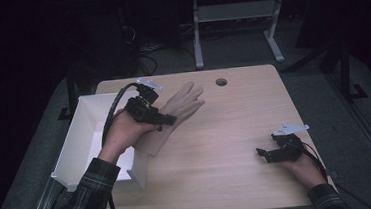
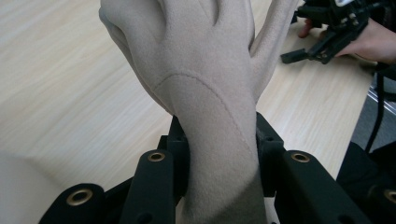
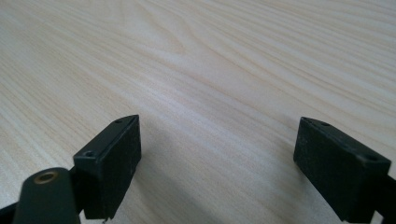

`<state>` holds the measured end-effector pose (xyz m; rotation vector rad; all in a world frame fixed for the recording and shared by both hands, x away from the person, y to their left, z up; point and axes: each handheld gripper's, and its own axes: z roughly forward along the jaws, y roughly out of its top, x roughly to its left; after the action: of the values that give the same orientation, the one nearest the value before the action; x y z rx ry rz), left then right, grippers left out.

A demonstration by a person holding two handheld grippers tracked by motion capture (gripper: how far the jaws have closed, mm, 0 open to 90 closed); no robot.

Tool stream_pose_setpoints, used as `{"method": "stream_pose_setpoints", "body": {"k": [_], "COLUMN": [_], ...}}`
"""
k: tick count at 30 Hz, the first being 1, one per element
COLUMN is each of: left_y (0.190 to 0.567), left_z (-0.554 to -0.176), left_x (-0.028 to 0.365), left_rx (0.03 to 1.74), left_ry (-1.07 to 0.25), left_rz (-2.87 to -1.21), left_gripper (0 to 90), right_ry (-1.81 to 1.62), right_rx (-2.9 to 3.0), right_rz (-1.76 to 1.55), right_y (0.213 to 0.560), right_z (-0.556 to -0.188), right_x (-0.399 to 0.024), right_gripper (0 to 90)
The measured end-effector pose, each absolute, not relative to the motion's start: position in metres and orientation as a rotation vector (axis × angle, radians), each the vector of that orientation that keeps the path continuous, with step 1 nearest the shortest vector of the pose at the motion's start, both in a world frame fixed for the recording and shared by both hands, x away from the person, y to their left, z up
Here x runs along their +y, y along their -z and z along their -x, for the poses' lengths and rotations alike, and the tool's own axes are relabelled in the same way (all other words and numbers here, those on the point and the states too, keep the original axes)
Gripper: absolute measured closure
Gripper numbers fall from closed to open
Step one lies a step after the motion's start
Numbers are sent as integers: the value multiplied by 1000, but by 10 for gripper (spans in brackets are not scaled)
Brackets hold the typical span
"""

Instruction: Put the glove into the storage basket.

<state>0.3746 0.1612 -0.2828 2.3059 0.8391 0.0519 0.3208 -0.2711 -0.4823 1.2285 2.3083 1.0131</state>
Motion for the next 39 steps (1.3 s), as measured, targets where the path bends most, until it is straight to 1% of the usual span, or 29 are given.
{"method": "stream_pose_setpoints", "body": {"k": [12,21,28,35,39], "left_y": [269,278,301,338,360], "left_z": [-370,-364,-363,-369,-373], "left_x": [229,283,309,316,315], "left_rx": [982,1124,1221,1306,1329], "left_ry": [-154,-210,-238,-234,-232], "left_rz": [-2209,-2146,-2128,-2127,-2159], "left_gripper": [668,668,667,666,664], "right_ry": [-1012,-1014,-1014,-1013,-1013], "right_rx": [2309,2308,2308,2308,2308], "right_rz": [-1230,-1232,-1233,-1233,-1233], "right_y": [482,482,482,482,482], "right_z": [-321,-321,-321,-321,-321], "right_x": [-271,-270,-270,-270,-270], "right_gripper": [144,141,141,141,141]}}
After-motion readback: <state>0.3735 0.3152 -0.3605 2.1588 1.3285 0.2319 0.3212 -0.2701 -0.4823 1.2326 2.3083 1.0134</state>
